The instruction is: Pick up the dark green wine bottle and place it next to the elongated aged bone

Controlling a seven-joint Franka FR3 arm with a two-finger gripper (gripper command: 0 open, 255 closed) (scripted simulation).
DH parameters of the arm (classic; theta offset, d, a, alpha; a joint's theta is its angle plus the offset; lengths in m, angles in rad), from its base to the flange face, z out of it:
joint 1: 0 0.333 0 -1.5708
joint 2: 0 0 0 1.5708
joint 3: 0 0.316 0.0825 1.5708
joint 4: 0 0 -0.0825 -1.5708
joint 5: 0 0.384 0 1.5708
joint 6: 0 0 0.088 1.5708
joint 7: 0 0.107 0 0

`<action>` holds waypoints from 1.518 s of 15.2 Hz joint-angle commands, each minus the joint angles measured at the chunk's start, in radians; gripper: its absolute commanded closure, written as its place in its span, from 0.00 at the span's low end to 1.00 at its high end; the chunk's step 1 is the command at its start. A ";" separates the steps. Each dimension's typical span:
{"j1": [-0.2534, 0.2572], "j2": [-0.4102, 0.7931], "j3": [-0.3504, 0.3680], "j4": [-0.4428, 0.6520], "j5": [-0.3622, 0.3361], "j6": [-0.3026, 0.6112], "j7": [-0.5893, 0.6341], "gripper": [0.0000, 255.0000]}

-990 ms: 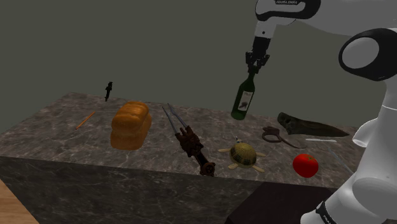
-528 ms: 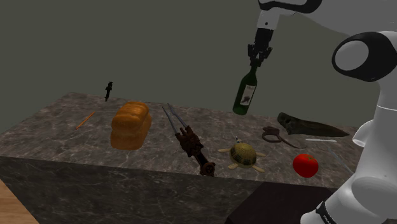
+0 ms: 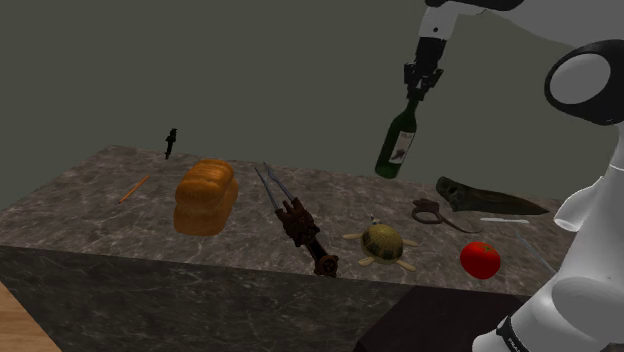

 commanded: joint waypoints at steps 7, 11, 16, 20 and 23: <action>-0.040 -0.256 -0.049 -0.326 -0.079 0.076 -0.112 1.00; -0.069 -0.356 -0.078 -0.436 -0.120 0.091 -0.170 1.00; -0.109 -0.461 -0.120 -0.539 -0.172 0.097 -0.249 1.00; -0.144 -0.529 -0.160 -0.597 -0.215 0.094 -0.318 1.00; -0.171 -0.571 -0.194 -0.628 -0.248 0.091 -0.375 1.00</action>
